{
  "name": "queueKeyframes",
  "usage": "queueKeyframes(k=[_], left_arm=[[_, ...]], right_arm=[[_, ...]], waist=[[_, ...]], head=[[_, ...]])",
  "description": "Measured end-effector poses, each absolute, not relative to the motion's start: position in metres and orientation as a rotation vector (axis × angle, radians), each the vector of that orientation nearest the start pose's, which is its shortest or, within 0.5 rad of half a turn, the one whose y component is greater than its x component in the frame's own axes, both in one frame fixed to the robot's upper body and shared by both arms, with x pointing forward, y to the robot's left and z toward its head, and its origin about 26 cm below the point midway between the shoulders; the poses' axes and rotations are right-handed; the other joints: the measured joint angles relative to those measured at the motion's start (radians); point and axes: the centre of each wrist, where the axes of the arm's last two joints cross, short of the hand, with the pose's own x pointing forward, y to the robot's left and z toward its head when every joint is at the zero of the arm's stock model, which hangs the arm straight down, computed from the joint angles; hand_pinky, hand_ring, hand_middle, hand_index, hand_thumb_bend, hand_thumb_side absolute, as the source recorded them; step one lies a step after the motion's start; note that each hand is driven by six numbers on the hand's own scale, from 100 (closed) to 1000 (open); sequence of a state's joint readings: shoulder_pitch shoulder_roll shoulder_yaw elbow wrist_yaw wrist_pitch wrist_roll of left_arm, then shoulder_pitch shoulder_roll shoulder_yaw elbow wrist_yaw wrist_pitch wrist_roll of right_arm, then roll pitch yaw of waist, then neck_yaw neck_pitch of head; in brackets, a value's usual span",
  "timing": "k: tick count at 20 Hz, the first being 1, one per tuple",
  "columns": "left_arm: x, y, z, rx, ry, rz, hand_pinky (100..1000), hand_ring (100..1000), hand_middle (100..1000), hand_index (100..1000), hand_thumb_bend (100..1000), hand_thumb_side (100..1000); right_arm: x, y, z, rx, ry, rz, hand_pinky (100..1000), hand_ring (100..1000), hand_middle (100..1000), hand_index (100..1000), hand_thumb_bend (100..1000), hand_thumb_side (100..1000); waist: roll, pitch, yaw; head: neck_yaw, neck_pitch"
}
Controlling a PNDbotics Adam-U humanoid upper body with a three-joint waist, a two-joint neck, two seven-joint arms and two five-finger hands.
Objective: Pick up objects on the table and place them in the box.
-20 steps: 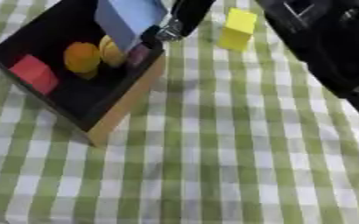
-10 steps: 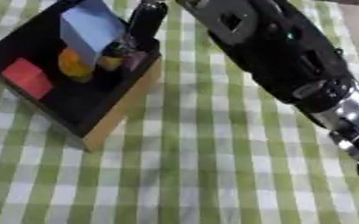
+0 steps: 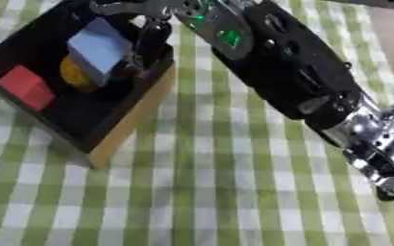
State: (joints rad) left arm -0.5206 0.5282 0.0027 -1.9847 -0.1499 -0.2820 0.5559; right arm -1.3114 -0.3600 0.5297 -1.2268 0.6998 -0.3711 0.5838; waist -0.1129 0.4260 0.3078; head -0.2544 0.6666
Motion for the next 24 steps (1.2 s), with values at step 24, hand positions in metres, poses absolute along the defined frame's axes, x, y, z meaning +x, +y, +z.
queueKeyframes(k=[24], left_arm=[[0.309, 0.269, 0.278, -0.636, 3.293, -0.003, 787, 794, 757, 812, 351, 686]], right_arm=[[0.419, -0.098, 0.358, 0.894, 2.05, -2.374, 871, 878, 688, 905, 389, 100]], waist=[[-0.001, -0.008, -0.014]], head=[[0.012, 0.004]])
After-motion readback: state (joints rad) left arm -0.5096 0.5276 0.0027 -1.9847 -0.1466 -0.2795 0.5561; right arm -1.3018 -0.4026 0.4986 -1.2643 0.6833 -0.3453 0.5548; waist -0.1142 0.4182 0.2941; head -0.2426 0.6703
